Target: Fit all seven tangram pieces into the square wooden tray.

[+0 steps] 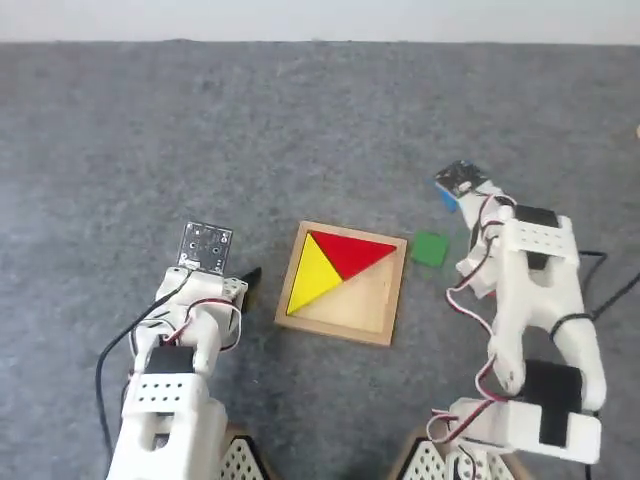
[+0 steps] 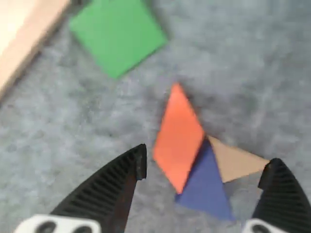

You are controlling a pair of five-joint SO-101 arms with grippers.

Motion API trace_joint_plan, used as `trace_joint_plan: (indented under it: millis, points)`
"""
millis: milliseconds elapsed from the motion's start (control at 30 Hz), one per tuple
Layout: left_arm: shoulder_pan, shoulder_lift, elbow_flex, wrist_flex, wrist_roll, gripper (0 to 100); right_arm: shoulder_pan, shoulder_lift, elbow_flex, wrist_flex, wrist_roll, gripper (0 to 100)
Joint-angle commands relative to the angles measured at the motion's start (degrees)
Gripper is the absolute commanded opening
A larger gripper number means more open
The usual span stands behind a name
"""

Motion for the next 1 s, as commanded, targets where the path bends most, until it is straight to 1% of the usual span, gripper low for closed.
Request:
trace_joint_plan:
  millis: [0,133,233,367,567,733,867,967]
  points:
    - [0.00,-1.05,-0.40,-1.23,-0.53,28,0.92,4.88,-2.20,-2.68,0.18,37.9]
    - [0.00,-1.05,-0.40,-1.23,-0.53,28,1.01,8.40,-2.55,-6.20,0.00,37.9]
    - [0.09,-1.05,-0.40,-1.23,-0.53,28,1.54,8.22,-2.55,-6.11,-0.70,37.9]
    - [0.09,-1.05,-0.40,-1.23,-0.53,28,4.09,6.46,-4.13,-6.55,-0.70,37.9]
    - [0.09,-1.05,-0.40,-1.23,-0.53,28,3.82,11.30,-5.63,-5.49,-0.18,37.9]
    - [0.09,-1.05,-0.40,-1.23,-0.53,28,5.67,13.67,-10.55,-6.99,-4.57,37.9]
    - [0.09,-1.05,-0.40,-1.23,-0.53,28,8.66,14.29,-17.05,-5.23,-5.63,37.9]
    - [0.09,-1.05,-0.40,-1.23,-0.53,28,10.33,14.29,-20.57,-4.70,-8.35,37.9]
